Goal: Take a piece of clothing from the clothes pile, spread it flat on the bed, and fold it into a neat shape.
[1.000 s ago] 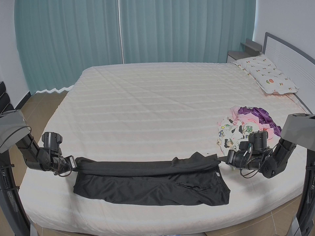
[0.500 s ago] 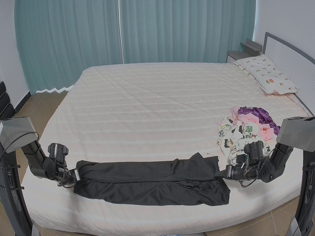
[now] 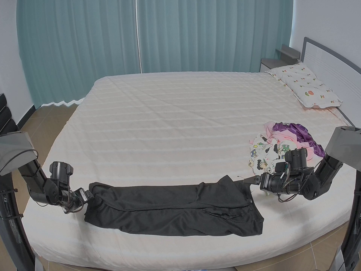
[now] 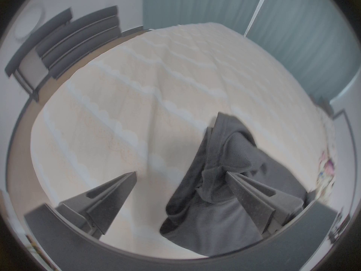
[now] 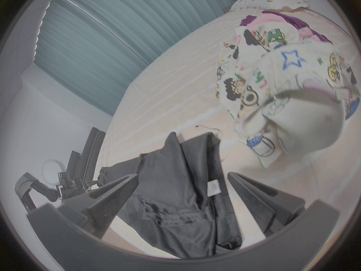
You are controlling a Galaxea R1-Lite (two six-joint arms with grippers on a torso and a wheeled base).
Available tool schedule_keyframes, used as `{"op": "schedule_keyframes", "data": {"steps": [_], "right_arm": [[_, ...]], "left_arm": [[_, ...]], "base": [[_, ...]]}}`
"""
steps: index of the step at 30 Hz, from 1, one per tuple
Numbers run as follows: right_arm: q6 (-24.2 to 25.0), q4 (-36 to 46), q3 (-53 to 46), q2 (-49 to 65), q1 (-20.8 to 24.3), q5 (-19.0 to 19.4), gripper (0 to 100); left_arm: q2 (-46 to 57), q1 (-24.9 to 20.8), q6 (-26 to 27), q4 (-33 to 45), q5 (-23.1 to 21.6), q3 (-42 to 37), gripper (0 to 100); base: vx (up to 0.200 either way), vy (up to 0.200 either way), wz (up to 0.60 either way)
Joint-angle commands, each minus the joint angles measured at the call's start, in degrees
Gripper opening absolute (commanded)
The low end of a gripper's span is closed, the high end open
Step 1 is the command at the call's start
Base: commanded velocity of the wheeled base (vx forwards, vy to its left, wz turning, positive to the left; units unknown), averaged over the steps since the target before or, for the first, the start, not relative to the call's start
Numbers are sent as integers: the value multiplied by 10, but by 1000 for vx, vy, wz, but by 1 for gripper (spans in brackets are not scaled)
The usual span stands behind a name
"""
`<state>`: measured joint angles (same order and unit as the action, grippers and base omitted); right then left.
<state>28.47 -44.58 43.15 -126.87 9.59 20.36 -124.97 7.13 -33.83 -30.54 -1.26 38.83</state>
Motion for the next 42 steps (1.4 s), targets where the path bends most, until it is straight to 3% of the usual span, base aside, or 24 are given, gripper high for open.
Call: {"op": "schedule_keyframes", "data": {"steps": [1, 7, 10, 16, 17, 40, 41, 42], "right_arm": [[10, 10, 57, -44, 45, -8, 100], [2, 26, 96, -102, 63, -35, 100], [-2, 27, 110, -115, 63, -37, 100], [-5, 32, 127, -130, 61, -37, 100], [-5, 38, 134, -134, 61, -37, 0], [-9, 39, 54, -82, 36, -44, 0], [-9, 37, 54, -83, 37, -44, 100], [-8, 36, 54, -83, 38, -44, 100]], "left_arm": [[72, 30, -54, 9, -53, 35, 100], [55, 31, -146, 11, -97, 49, 100], [44, 32, -152, 10, -129, 47, 100], [30, 32, -150, 9, -133, 40, 100], [29, 32, -150, 9, -134, 39, 100], [10, 31, -143, -5, -123, 32, 100], [8, 31, -142, -5, -118, 33, 100], [4, 31, -142, -4, -109, 36, 100]], "base": [[0, 0, 0], [0, 0, 0], [0, 0, 0], [0, 0, 0], [0, 0, 0], [0, 0, 0], [0, 0, 0], [0, 0, 0]]}}
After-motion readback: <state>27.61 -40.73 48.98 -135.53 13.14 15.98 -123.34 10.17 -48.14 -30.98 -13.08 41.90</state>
